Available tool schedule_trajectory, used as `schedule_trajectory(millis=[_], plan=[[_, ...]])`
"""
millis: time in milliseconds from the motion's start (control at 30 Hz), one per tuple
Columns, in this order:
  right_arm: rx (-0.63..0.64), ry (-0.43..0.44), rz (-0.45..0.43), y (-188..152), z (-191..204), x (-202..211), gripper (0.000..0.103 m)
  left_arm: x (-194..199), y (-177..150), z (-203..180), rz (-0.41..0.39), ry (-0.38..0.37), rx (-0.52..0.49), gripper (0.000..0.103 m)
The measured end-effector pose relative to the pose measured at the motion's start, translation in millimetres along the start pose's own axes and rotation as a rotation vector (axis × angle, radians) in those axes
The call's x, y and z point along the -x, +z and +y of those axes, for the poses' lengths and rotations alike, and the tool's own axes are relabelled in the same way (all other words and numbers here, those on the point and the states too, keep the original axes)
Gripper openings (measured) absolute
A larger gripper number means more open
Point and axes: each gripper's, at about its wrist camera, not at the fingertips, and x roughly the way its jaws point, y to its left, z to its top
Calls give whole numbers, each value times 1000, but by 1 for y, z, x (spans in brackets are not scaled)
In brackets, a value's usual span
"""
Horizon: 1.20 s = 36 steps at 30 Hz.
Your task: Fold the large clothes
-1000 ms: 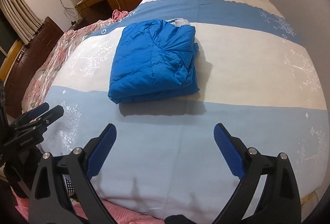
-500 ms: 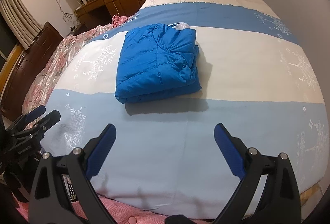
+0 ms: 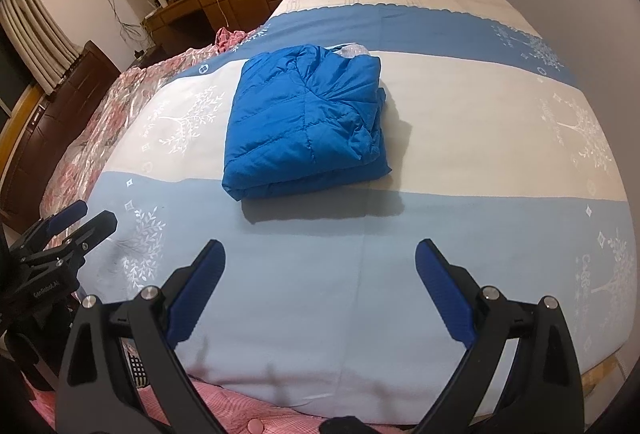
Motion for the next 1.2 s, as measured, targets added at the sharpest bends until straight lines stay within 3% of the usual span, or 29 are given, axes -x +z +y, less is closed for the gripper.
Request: schedule_trajectory(millis=[1200], plan=[[10, -6, 12, 5, 4, -6, 95, -6, 6, 8, 5, -6, -28, 93]])
